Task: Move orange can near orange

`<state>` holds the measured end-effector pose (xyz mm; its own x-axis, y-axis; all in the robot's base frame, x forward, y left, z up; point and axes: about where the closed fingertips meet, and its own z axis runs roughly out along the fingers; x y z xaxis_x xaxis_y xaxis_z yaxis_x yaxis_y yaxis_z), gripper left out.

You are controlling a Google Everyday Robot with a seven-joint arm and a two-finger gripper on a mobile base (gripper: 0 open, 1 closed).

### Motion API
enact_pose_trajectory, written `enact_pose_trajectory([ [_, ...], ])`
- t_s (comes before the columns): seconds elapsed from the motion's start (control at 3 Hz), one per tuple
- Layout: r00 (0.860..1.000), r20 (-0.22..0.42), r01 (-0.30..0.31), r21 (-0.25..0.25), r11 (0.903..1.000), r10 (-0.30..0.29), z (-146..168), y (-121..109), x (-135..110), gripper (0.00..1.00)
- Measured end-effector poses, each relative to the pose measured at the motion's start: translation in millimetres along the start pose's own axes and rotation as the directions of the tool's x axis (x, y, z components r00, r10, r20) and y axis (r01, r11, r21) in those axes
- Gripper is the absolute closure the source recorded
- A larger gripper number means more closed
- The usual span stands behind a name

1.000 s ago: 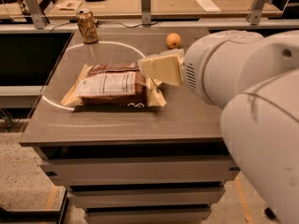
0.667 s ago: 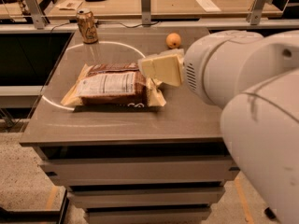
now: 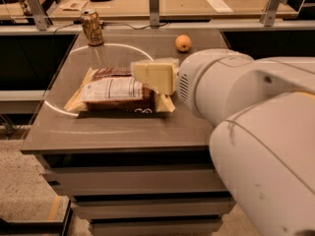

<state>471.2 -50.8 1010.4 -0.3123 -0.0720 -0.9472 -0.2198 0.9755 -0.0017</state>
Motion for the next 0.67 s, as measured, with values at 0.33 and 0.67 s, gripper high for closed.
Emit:
enact_pose_trajectory([
  [0.33,0.998,0.02,-0.064,-0.096,0.9933,0.067,16.4,38.3,2.5,0.0],
  [0.67,0.995,0.074,-0.051,-0.212,0.9761,0.068,21.2,101.7,-1.8,0.0],
])
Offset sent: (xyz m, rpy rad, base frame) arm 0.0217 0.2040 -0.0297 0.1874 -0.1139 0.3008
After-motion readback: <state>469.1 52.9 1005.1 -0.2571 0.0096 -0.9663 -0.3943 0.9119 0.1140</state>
